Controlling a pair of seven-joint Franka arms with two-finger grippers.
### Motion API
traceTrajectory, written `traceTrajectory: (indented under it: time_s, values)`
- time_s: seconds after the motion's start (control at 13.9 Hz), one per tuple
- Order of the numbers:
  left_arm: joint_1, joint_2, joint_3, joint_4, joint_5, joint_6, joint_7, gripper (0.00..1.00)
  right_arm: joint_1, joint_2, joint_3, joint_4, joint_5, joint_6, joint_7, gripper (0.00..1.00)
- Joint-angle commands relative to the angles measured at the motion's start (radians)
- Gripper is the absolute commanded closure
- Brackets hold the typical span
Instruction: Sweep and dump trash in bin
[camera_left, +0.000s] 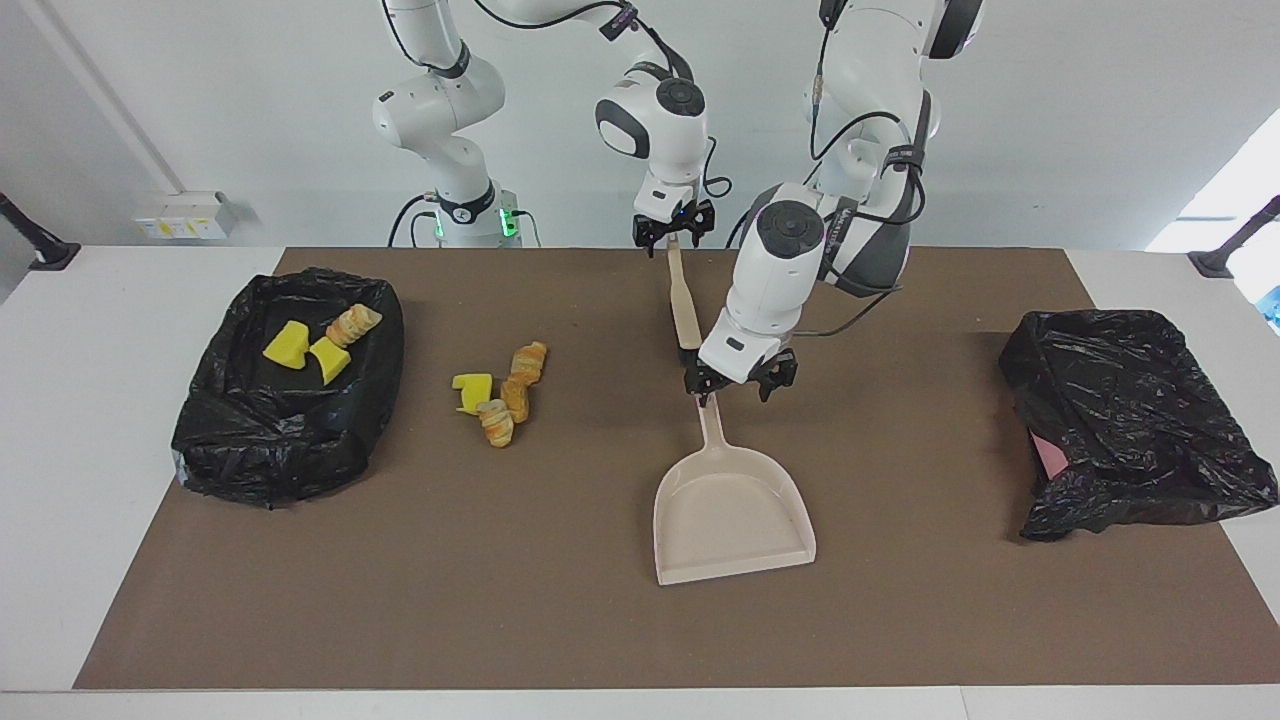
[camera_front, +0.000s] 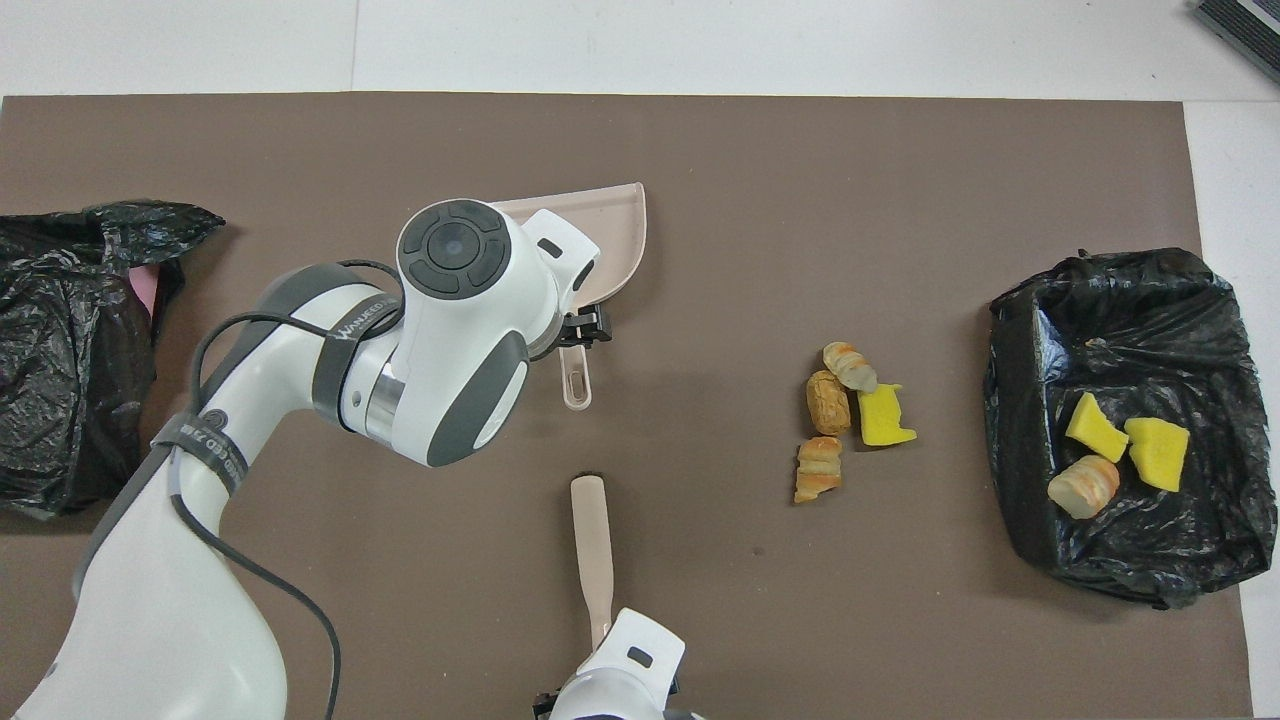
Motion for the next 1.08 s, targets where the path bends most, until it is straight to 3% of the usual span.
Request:
traceTrajectory:
  time_s: [0.0, 0.14, 0.22, 0.29, 0.36, 0.43, 0.5, 0.72, 1.01]
  values:
    - [-0.058, 0.057, 0.019, 0.03, 0.005, 0.038, -0.083, 0.0, 0.007, -0.007, -0.003, -0.02, 0.027, 0.022, -0.005, 0.79]
    - [-0.059, 0.065, 0.017, 0.03, 0.008, 0.045, -0.084, 0.0, 0.006, -0.001, -0.003, -0.012, 0.027, 0.023, -0.004, 1.0]
    - [-0.057, 0.065, 0.017, 0.03, 0.009, 0.046, -0.083, 0.0, 0.003, 0.005, -0.005, -0.006, 0.027, 0.023, 0.007, 1.0]
    - [-0.06, 0.063, 0.019, 0.027, 0.008, 0.054, -0.084, 0.11, 0.0, 0.01, -0.006, -0.003, 0.027, 0.027, 0.009, 1.0]
    - [-0.06, 0.065, 0.019, 0.022, 0.008, 0.054, -0.083, 0.34, -0.011, 0.008, -0.008, -0.003, 0.026, 0.025, -0.005, 1.0]
    - [-0.057, 0.065, 0.019, 0.025, 0.011, 0.048, -0.08, 0.71, -0.031, -0.001, -0.008, -0.003, 0.024, 0.025, -0.011, 1.0]
    - [-0.055, 0.065, 0.019, 0.027, 0.029, 0.046, -0.08, 1.0, -0.039, -0.011, -0.008, -0.003, 0.024, 0.022, -0.014, 1.0]
    - [-0.046, 0.065, 0.019, 0.02, 0.032, 0.048, -0.078, 1.0, -0.094, -0.085, -0.011, -0.005, 0.021, -0.057, -0.048, 1.0]
    - [-0.026, 0.06, 0.022, 0.028, 0.069, 0.033, -0.02, 1.0, -0.3, -0.258, -0.011, -0.015, 0.019, -0.283, -0.196, 1.0]
